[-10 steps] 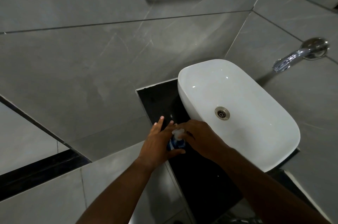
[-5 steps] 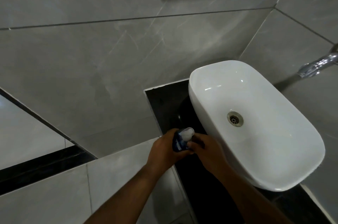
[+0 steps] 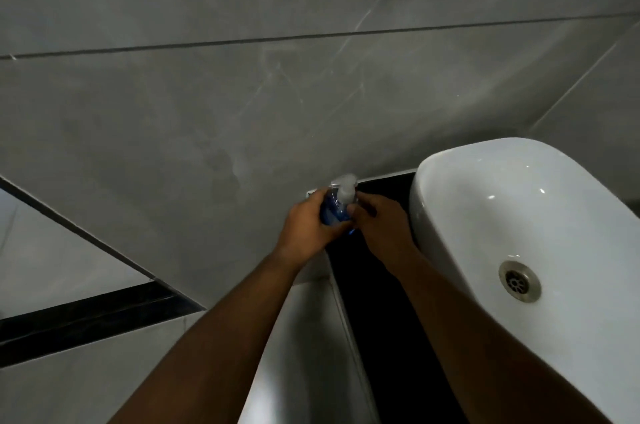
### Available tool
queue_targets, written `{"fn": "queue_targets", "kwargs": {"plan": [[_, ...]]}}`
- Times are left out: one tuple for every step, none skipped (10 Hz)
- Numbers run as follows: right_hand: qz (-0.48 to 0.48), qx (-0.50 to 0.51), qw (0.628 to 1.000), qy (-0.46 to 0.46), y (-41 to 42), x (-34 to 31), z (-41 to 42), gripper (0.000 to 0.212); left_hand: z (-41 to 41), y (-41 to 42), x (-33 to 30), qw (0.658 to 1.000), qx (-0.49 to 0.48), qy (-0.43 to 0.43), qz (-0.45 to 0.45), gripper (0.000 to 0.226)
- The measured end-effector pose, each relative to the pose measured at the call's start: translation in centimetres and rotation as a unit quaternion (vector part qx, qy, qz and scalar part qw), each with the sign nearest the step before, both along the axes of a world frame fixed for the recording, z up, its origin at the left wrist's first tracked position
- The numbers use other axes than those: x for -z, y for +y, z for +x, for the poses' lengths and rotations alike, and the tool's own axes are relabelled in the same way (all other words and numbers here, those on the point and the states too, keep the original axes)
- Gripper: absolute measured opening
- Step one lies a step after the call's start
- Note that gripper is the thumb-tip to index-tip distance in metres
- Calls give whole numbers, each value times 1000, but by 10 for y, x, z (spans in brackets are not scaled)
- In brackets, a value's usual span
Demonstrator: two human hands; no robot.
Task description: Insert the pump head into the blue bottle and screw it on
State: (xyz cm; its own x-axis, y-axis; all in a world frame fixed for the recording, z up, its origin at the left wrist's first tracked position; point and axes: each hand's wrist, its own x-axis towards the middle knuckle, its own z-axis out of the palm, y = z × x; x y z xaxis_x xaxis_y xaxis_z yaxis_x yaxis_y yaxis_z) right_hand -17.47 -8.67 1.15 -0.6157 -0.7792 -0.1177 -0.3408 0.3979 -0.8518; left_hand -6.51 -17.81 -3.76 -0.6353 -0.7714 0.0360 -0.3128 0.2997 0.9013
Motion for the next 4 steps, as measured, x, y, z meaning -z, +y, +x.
{"fn": "queue_targets", "kwargs": {"plan": [[6,4,1000,12,-20,1,-4,19,-6,-21,1,1000,3,7,11,65],[11,3,999,30,-34,-2,-9,20,-11,-32,0,1000,-6,-4,3,62],[24,-10,999,32,-36,2,-12,23,-14,-36,1,1000,-2,-23,-10,59],[12,3,998,55,-30,-14,-8,22,-12,-39,-6,997,22,-70,-17,71]]}}
